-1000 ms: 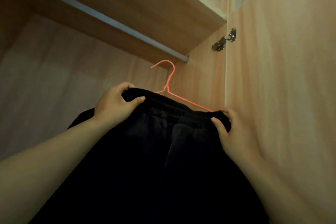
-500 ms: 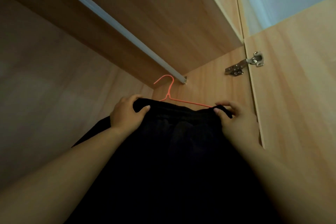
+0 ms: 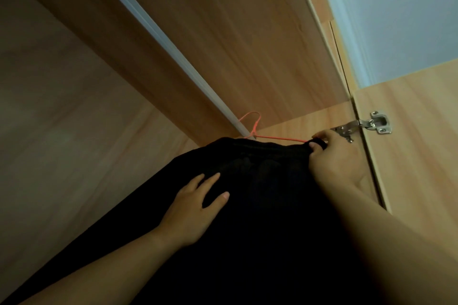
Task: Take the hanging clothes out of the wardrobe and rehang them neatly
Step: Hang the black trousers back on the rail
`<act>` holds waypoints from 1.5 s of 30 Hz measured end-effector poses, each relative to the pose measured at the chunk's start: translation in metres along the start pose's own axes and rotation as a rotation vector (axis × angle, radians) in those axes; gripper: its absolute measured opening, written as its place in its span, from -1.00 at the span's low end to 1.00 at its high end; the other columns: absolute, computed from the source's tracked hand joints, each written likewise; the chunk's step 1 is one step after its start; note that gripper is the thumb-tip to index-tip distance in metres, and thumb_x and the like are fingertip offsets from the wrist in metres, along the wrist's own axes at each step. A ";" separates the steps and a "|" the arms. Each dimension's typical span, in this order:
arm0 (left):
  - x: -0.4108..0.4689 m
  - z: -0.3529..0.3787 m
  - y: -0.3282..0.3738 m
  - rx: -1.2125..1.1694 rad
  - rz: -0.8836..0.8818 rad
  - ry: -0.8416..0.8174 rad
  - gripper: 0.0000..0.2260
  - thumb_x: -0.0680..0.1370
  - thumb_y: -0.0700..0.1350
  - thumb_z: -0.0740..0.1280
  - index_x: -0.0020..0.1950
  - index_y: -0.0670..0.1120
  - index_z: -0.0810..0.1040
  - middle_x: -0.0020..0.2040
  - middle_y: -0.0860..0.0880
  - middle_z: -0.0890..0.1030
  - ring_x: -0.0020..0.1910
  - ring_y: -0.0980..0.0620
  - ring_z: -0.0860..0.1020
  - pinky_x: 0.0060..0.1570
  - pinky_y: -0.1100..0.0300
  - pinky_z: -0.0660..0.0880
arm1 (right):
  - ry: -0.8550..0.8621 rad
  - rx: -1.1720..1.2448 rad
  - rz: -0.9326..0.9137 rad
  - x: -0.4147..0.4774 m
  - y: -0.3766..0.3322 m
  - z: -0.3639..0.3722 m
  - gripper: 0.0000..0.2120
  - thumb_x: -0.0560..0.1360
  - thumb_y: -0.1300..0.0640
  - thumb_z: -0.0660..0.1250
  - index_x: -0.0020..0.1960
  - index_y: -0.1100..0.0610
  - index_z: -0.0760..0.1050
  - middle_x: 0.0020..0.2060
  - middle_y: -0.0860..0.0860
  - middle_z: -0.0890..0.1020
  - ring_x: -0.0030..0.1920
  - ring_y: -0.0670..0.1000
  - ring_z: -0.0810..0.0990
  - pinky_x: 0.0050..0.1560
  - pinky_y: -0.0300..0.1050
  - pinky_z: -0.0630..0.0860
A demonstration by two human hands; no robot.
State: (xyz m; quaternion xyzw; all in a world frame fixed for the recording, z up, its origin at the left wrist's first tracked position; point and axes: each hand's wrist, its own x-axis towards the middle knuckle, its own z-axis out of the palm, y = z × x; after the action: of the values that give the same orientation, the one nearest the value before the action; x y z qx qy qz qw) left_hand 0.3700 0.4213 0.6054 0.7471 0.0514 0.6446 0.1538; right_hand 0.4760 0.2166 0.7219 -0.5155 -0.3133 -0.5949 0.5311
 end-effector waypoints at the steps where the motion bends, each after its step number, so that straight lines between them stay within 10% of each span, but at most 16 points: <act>1: 0.002 0.005 -0.002 -0.016 0.003 0.001 -0.50 0.54 0.24 0.14 0.47 0.27 0.13 0.53 0.11 0.05 0.50 0.06 0.04 0.41 0.13 0.04 | 0.002 -0.020 0.003 0.004 -0.002 0.002 -0.87 0.53 0.11 0.26 0.04 -0.01 0.53 -0.22 0.04 0.49 -0.15 0.06 0.41 -0.20 -0.14 0.26; 17: -0.029 0.029 -0.058 -0.064 -0.103 -0.113 -0.52 0.54 0.27 0.04 0.45 0.34 0.03 0.54 0.12 -0.01 0.50 0.06 0.01 0.43 0.11 0.02 | -0.139 -0.239 -0.144 -0.045 -0.005 0.052 -0.83 0.58 0.07 0.16 0.11 0.09 0.44 -0.07 0.10 0.57 -0.21 0.09 0.45 -0.29 -0.10 0.32; 22: -0.054 0.029 -0.058 0.086 -0.090 -0.082 -0.50 0.53 0.28 0.01 0.46 0.33 0.01 0.54 0.12 -0.01 0.50 0.07 0.01 0.43 0.12 0.03 | -0.199 -0.437 -0.257 -0.095 0.002 0.040 -0.49 0.59 -0.11 0.03 0.46 0.10 0.20 0.43 0.14 0.26 0.40 0.16 0.24 0.35 0.10 0.14; 26: -0.082 0.017 -0.054 0.212 -0.069 -0.133 -0.42 0.46 0.34 -0.04 0.48 0.29 0.03 0.54 0.11 0.00 0.50 0.08 0.02 0.43 0.15 0.03 | -0.390 -0.423 -0.295 -0.156 0.010 0.027 -0.43 0.59 -0.19 -0.10 0.53 0.03 0.02 0.53 0.06 -0.03 0.52 0.10 -0.12 0.45 0.08 -0.23; 31: -0.146 0.008 -0.063 0.334 -0.060 -0.237 -0.39 0.43 0.46 -0.14 0.47 0.34 -0.01 0.54 0.13 0.02 0.49 0.10 0.04 0.46 0.03 0.07 | -0.374 -0.372 -0.320 -0.241 0.027 0.003 -0.42 0.52 -0.19 0.01 0.39 0.11 0.37 0.40 0.16 0.36 0.41 0.18 0.30 0.39 0.06 0.01; 45: -0.403 -0.041 -0.072 0.644 -0.107 -0.559 -0.31 0.44 0.45 -0.25 0.49 0.22 0.13 0.50 0.03 0.22 0.47 -0.02 0.16 0.40 -0.22 0.07 | -0.889 -0.307 -0.198 -0.479 0.044 -0.152 -0.43 0.53 -0.21 0.00 0.38 0.11 0.38 0.38 0.12 0.40 0.41 0.12 0.32 0.40 0.04 0.10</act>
State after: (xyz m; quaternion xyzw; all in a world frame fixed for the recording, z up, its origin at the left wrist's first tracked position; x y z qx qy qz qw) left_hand 0.2731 0.3853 0.2072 0.8992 0.2453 0.3595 -0.0460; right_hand 0.4295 0.2139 0.2197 -0.7601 -0.4660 -0.4041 0.2043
